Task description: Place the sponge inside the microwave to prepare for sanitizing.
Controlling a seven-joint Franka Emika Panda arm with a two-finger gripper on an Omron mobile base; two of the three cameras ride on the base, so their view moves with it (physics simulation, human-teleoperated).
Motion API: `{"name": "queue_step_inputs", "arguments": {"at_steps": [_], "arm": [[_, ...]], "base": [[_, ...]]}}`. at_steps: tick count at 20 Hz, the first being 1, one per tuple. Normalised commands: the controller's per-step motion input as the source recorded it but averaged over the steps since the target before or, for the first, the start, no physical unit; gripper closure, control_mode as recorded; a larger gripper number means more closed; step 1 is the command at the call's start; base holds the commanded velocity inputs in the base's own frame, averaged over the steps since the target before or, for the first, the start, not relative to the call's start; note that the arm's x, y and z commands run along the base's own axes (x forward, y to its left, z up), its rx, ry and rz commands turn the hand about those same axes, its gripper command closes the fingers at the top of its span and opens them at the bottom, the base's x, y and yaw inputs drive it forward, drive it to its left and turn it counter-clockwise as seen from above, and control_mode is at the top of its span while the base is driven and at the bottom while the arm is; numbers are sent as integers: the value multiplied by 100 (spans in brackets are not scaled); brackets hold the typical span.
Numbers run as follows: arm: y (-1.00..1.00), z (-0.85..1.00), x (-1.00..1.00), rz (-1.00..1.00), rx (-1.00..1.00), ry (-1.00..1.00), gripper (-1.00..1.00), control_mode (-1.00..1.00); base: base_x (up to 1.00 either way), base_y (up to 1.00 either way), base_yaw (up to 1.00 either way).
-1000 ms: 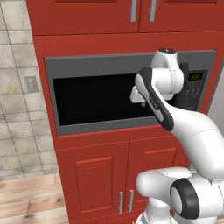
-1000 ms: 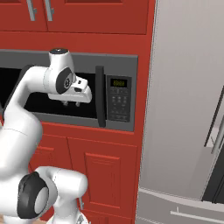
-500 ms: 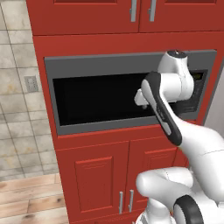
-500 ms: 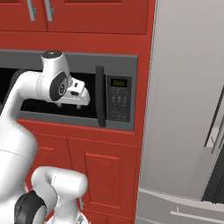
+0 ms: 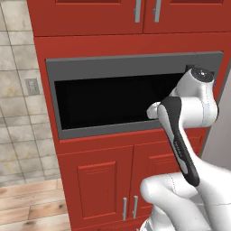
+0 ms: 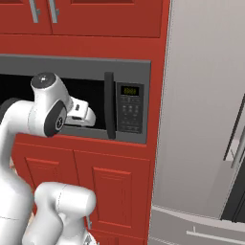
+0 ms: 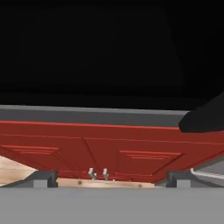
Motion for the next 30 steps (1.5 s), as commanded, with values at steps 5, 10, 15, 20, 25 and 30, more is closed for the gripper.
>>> {"name": "queue_step_inputs", "arguments": {"at_steps": [5, 10, 15, 20, 25, 30], "arm": [[-15, 0, -22, -3, 0, -1, -100, -100], [-24, 0, -30, -10, 0, -3, -100, -100], [-26, 6, -12, -19, 1, -22, -100, -100], [-28, 12, 0, -14, 8, -20, -100, -100], [-30, 12, 1, 0, 8, -8, -100, -100], [-22, 21, 14, 0, 7, -1, -100, -100]], "base": [[0, 0, 0], [0, 0, 0], [0, 0, 0], [0, 0, 0], [0, 0, 0], [0, 0, 0]]}}
